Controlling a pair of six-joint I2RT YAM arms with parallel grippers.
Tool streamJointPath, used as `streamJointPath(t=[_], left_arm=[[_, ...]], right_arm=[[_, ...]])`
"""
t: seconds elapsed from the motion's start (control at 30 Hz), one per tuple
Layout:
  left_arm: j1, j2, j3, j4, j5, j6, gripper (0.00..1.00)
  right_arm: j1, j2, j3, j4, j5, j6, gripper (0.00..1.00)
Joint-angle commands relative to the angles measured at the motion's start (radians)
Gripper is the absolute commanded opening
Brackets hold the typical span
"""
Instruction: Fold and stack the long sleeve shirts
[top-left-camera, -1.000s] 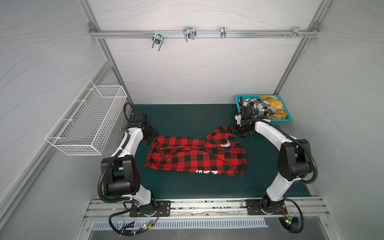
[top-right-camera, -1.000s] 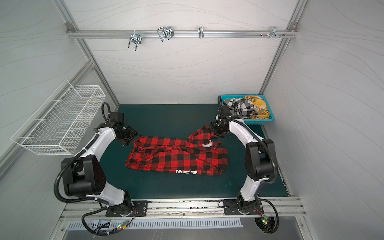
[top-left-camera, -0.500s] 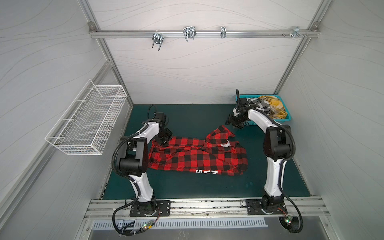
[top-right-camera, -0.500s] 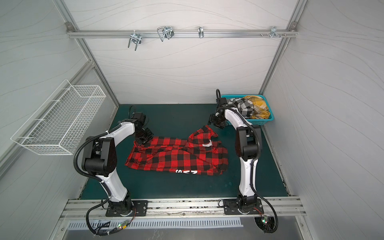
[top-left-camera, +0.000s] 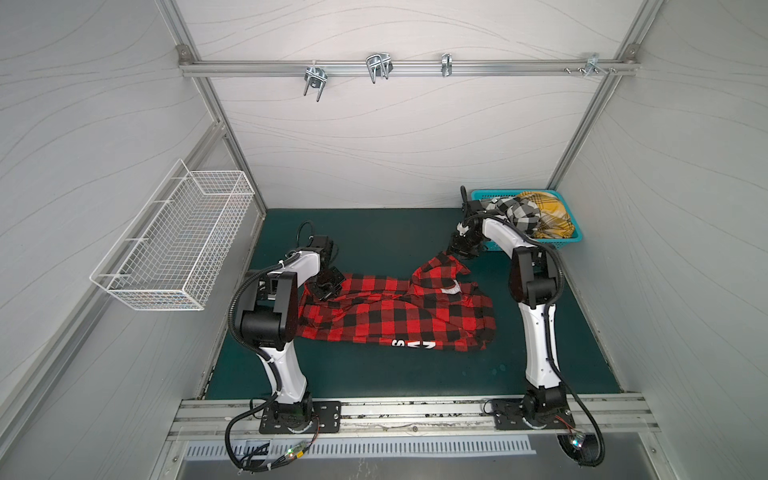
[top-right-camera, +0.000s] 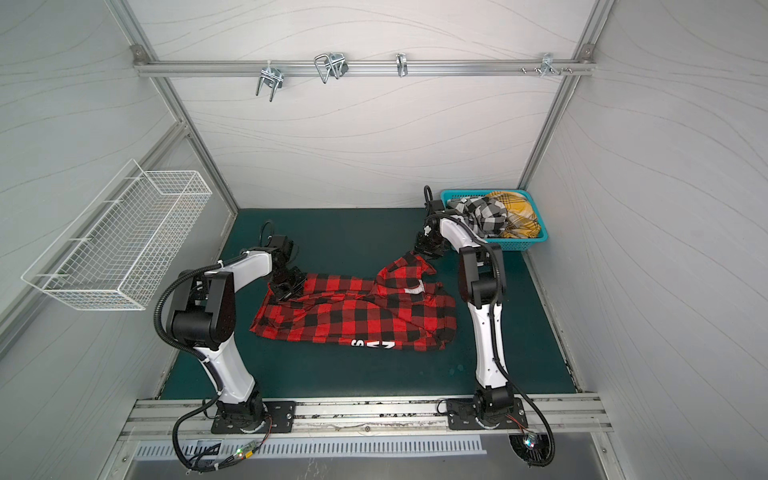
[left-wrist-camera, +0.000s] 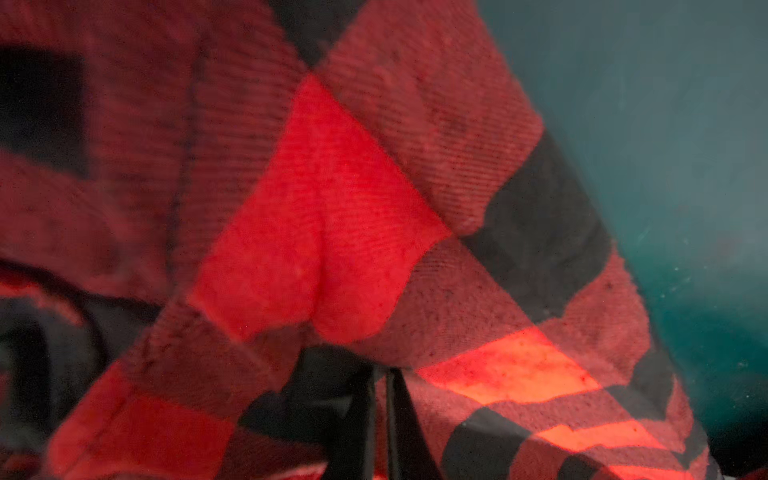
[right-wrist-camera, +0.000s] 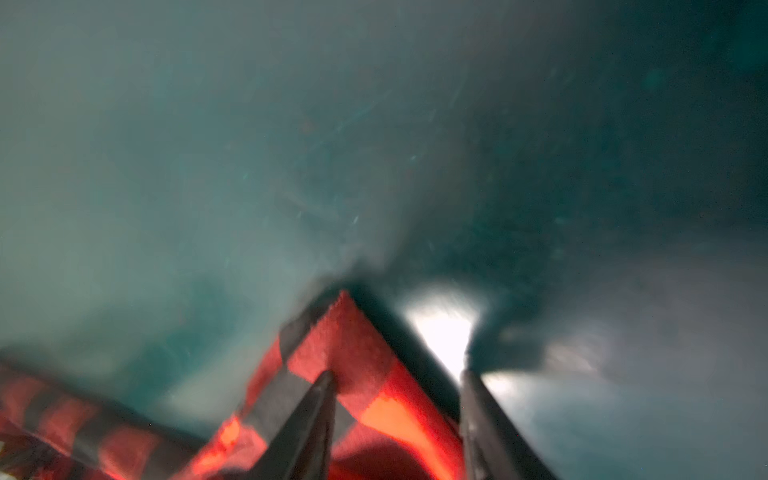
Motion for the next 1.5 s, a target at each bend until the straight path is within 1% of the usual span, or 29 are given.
streamJointPath(t=[0.0, 0.07, 0.13, 0.17, 0.3, 0.43, 0.53, 0.63, 0.7, 0.8, 0.93, 0.97, 1.1, 1.13, 1.17, 1.2, 1.23, 1.27, 1.33, 1.4, 1.47], left_arm=[[0.003, 0.043, 0.004, -0.007, -0.033, 0.015, 0.07], [0.003, 0.052, 0.008, -0.013, -0.038, 0.021, 0.05], [0.005, 0.058, 0.006, -0.009, -0.043, 0.023, 0.02], [0.006, 0.061, 0.005, -0.007, -0.044, 0.023, 0.01], [0.008, 0.076, -0.005, 0.001, -0.046, 0.028, 0.00], [0.008, 0.076, -0.008, 0.005, -0.057, 0.030, 0.00], [0.008, 0.079, -0.003, 0.000, -0.059, 0.035, 0.00], [0.009, 0.081, -0.001, -0.001, -0.059, 0.034, 0.00], [0.009, 0.081, 0.000, 0.000, -0.058, 0.033, 0.00], [0.009, 0.076, -0.006, 0.005, -0.051, 0.033, 0.00], [0.009, 0.065, -0.009, 0.012, -0.039, 0.028, 0.00], [0.008, 0.063, -0.010, 0.012, -0.037, 0.028, 0.00], [0.009, 0.057, -0.007, 0.011, -0.029, 0.025, 0.00], [0.009, 0.055, -0.004, 0.008, -0.024, 0.022, 0.00], [0.008, 0.051, 0.000, 0.004, -0.017, 0.021, 0.00], [0.008, 0.046, 0.003, 0.001, -0.011, 0.020, 0.00], [0.007, 0.037, 0.009, -0.004, -0.005, 0.020, 0.00], [0.003, 0.024, 0.013, -0.008, 0.003, 0.020, 0.02], [-0.009, -0.007, 0.029, -0.022, 0.005, 0.020, 0.08], [-0.032, -0.037, 0.056, -0.045, -0.004, 0.023, 0.16], [-0.065, -0.063, 0.089, -0.070, -0.006, 0.034, 0.24]], right_arm=[[0.014, 0.056, 0.020, -0.032, -0.020, -0.028, 0.30], [0.013, 0.056, 0.032, -0.027, -0.023, -0.032, 0.17], [0.013, 0.048, 0.054, -0.032, -0.028, -0.039, 0.01], [0.011, 0.037, 0.070, -0.035, -0.032, -0.043, 0.00], [0.008, -0.029, 0.127, -0.043, -0.042, -0.051, 0.00], [0.008, -0.133, 0.173, -0.045, -0.048, -0.041, 0.00], [0.018, -0.202, 0.177, -0.039, -0.061, -0.046, 0.00], [0.040, -0.260, 0.143, -0.042, -0.062, -0.064, 0.00], [0.060, -0.311, 0.071, -0.030, -0.055, -0.070, 0.00], [0.117, -0.419, -0.108, 0.036, -0.028, -0.068, 0.00], [0.246, -0.579, -0.384, 0.153, 0.036, -0.019, 0.00], [0.293, -0.607, -0.445, 0.177, 0.059, -0.002, 0.01], [0.494, -0.693, -0.615, 0.167, 0.119, 0.064, 0.39], [0.536, -0.726, -0.653, 0.144, 0.156, 0.096, 0.46], [0.563, -0.761, -0.693, 0.129, 0.168, 0.126, 0.52], [0.575, -0.791, -0.719, 0.121, 0.170, 0.142, 0.53], [0.578, -0.841, -0.751, 0.105, 0.172, 0.173, 0.55], [0.574, -0.872, -0.763, 0.087, 0.183, 0.186, 0.56], [0.532, -0.926, -0.767, 0.034, 0.216, 0.204, 0.61], [0.444, -0.934, -0.761, 0.016, 0.165, 0.210, 0.61], [0.345, -0.907, -0.753, 0.029, 0.066, 0.197, 0.61]])
